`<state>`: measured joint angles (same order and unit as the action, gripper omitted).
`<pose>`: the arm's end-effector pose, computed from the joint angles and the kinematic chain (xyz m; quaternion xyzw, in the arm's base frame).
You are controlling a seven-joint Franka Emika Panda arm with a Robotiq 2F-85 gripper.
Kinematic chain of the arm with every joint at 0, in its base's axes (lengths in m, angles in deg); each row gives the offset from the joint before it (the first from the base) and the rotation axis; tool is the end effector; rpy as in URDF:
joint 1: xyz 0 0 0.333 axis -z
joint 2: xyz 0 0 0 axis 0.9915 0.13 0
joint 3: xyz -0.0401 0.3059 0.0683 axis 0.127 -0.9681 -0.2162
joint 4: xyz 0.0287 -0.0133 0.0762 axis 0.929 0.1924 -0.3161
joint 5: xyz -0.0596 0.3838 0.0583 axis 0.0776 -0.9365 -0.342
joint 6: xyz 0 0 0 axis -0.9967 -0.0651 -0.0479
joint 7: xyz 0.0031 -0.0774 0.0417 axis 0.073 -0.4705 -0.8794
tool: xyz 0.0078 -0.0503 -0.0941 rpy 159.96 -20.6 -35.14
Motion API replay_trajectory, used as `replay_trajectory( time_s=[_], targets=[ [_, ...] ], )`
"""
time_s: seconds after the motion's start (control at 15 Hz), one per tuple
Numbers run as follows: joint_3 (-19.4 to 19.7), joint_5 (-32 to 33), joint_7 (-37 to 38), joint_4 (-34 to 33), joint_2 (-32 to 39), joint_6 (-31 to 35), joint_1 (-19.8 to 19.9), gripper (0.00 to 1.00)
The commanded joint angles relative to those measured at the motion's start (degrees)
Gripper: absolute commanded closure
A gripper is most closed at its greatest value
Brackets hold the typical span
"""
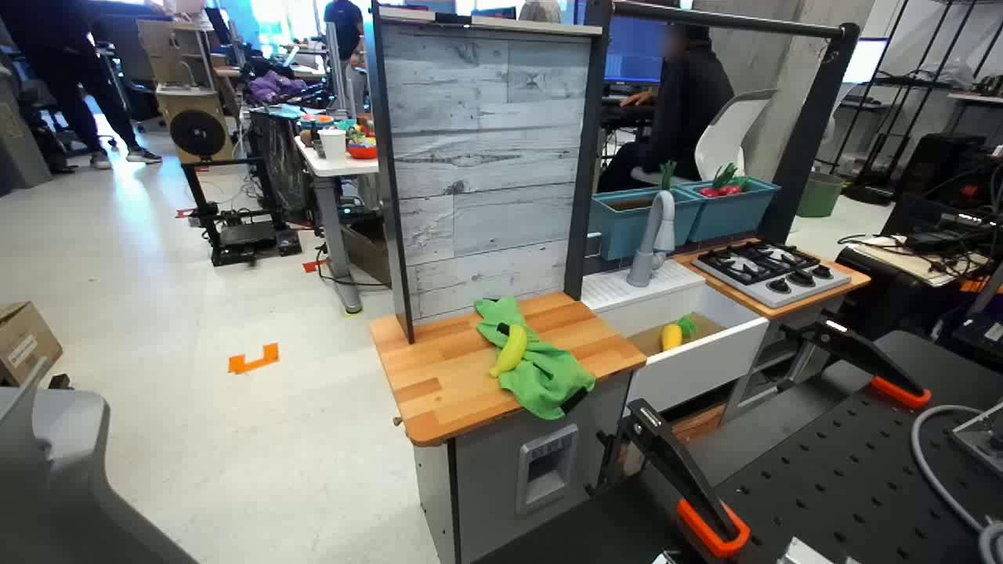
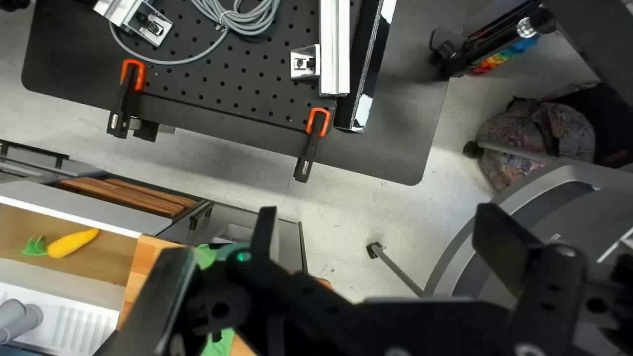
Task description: Move the green towel to the right
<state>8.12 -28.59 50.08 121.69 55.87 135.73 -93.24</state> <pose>0.3773 0.1658 0.4888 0.9811 0.1477 -0.1247 0.0074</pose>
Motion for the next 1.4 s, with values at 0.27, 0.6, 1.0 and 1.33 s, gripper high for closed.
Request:
replay_trajectory(
  time_s=[0.27, 0.6, 1.0, 1.33],
  targets=[
    [-0.03, 0.00, 0.01, -0.14, 0.03, -0.06, 0.02, 0.00],
    [-0.03, 0.00, 0.01, -0.15, 0.03, -0.06, 0.02, 0.00],
    [-0.35, 1.47, 1.62, 0.34, 3.42, 4.72, 0.78, 0.00],
    [0.43, 5.22, 3.07, 1.10, 9.48, 15.11, 2.30, 0.00]
  ],
)
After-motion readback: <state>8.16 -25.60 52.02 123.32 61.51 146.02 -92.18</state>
